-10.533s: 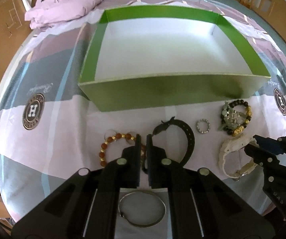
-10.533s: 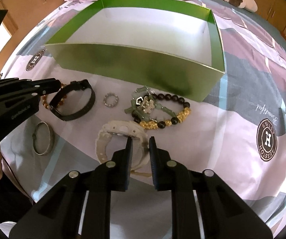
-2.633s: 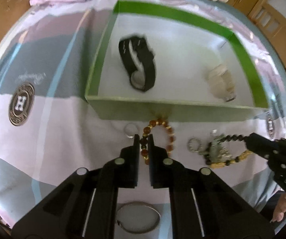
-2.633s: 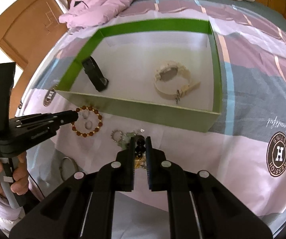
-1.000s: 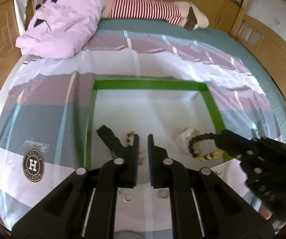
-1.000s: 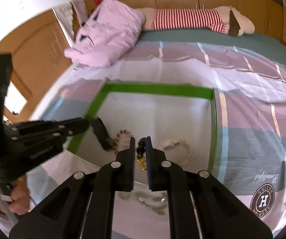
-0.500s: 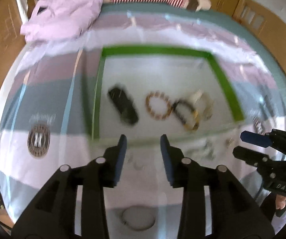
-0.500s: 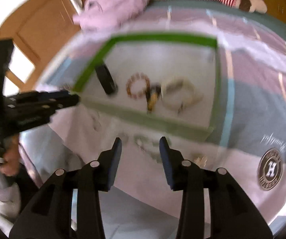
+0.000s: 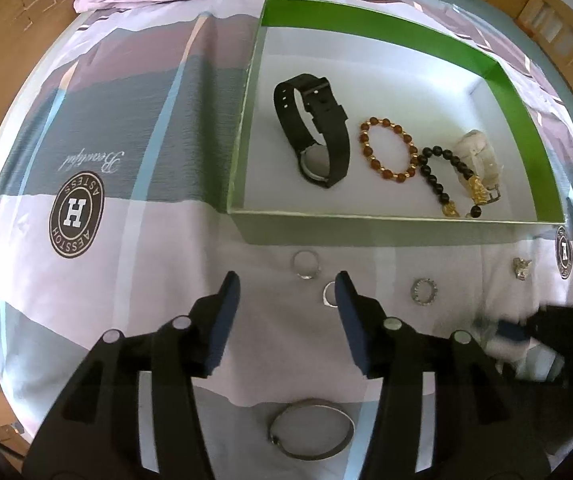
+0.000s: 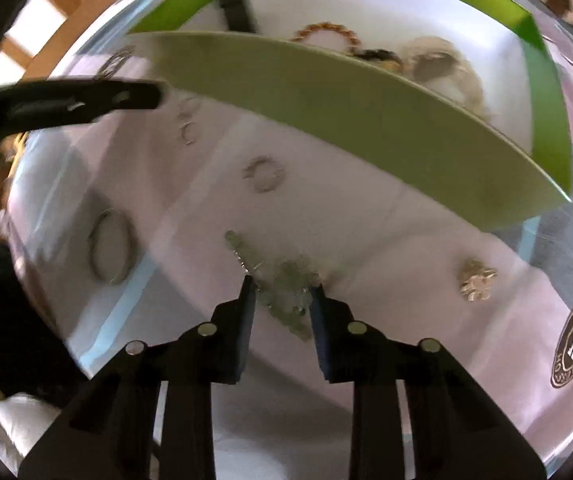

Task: Organize jewelry
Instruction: 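Grasp the small silver pendant with the right tool while the left tool approaches a silver ring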

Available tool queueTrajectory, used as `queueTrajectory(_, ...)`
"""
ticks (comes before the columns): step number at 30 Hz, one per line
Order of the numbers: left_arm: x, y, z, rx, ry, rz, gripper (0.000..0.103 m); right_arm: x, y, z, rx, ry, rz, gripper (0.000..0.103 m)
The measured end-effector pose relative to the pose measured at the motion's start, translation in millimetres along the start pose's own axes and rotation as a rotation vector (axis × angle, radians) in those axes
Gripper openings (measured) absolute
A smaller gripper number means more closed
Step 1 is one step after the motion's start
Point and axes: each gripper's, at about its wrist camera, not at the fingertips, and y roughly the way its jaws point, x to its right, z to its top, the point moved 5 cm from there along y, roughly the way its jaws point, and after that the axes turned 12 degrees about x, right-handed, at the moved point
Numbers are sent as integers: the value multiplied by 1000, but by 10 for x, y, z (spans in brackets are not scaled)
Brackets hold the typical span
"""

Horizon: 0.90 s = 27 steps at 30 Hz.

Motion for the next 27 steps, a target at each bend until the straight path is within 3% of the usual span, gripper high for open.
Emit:
queueTrajectory(5, 25, 108, -4, 1, 6, 10, 55, 453, -230, 100, 76, 155, -90, 28)
queueTrajectory(11, -41, 316, -2, -25, -43, -13, 55, 966, -389, 12, 92, 301, -230, 29)
queueTrajectory(14, -68, 405, -1, -48, -79, -39, 55, 993, -354, -21, 76, 316, -235, 29)
queueTrajectory(16, -63, 433, -1, -47, -65, -31, 55, 993, -333, -37, 68, 301, -268, 38)
queueTrajectory(20, -55, 442, -20, -40, -38, -9, 54, 946, -292, 1, 75, 299, -275, 40)
queueTrajectory(22, -48, 428, -18, -30, -29, 5, 34, 966, -341, -7, 93, 308, -284, 42)
queueTrajectory(24, -42, 413, -7, -31, -38, -13, 22, 1067, -324, 32, 94, 321, -303, 50)
queueTrajectory(27, -19, 389, 4, -33, -46, -28, 19, 1146, -240, -43, 67, 316, -334, 51)
